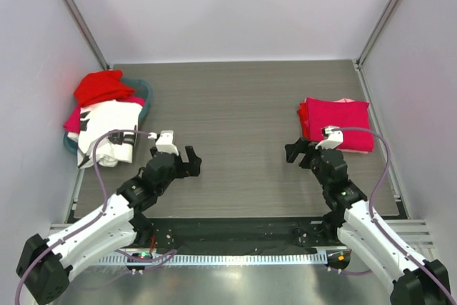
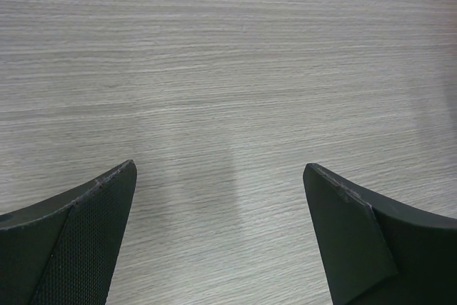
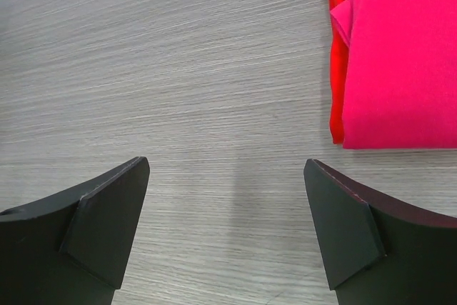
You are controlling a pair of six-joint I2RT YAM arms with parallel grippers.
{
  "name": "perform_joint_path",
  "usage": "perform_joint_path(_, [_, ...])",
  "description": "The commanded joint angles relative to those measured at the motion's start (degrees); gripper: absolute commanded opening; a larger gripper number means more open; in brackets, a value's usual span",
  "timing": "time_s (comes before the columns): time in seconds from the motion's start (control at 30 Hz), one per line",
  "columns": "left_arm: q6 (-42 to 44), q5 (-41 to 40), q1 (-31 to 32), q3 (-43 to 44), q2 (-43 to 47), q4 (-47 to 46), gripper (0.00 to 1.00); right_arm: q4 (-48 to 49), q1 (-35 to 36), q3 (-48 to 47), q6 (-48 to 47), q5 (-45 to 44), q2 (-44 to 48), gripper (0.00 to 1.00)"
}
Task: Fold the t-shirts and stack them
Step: Reset both grippers
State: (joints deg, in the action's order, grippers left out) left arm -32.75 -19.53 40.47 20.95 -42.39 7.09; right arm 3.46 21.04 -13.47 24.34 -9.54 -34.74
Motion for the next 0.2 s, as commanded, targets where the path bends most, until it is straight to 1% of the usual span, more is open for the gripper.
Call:
perform_joint_path(0.0, [1.3,-0.8,0.0,-0.6,2.7,-2.3,1.0,4.0,0.4,-0.1,0.6,-0.7,-0.2,0.96])
perform_joint_path(0.17, [0.9,-0.9,0.0,-1.4,4.2,-2.1,1.0,4.1,0.3,-0.4,0.4,0.5,-0.9,0.96])
